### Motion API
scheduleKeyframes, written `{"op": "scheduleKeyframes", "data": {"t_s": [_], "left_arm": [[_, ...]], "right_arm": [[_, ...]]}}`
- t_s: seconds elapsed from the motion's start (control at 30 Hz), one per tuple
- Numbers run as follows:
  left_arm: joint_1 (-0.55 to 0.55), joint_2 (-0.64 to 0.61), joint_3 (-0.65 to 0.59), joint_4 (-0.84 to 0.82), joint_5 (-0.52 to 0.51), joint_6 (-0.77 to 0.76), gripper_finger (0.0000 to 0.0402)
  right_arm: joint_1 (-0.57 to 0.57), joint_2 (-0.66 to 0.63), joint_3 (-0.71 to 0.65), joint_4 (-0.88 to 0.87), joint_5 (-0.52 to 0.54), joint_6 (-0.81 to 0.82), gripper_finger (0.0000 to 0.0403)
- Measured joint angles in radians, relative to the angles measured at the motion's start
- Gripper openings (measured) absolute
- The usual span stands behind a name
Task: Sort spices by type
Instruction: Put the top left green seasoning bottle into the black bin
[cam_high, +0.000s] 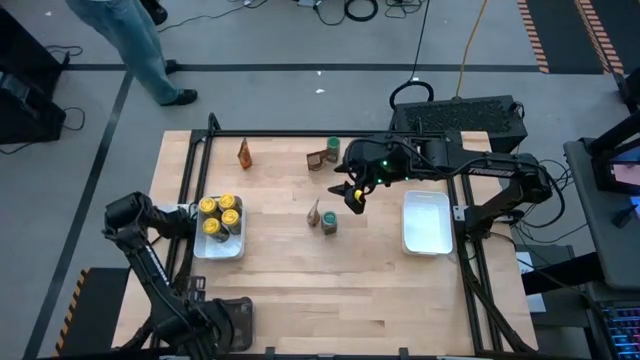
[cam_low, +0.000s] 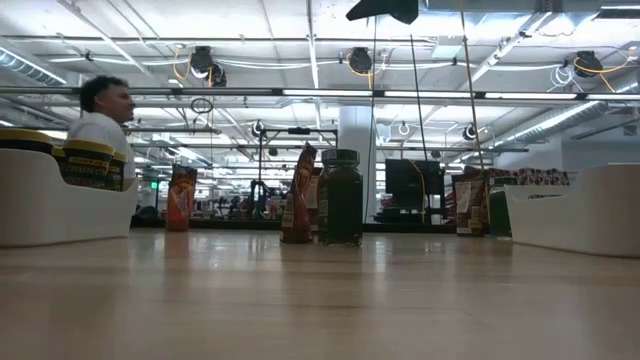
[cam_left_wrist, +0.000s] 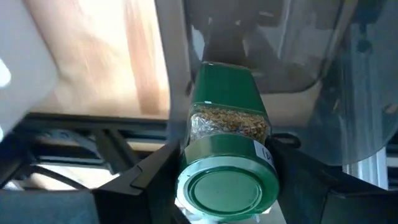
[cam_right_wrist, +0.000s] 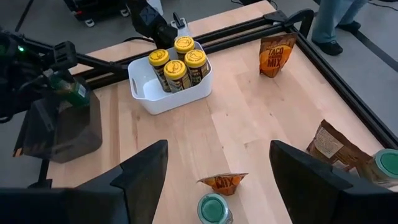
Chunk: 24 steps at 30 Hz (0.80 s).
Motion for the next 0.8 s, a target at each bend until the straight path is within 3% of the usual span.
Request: {"op": "scheduleKeyframes", "data": {"t_s": [0.8], "left_arm": [[0.000, -0.001, -0.073, 0.051, 0.007, 0.003, 0.0221]], "right_arm": [[0.000, 0.000, 0.000, -0.029, 0.001, -0.026, 0.0265]]}}
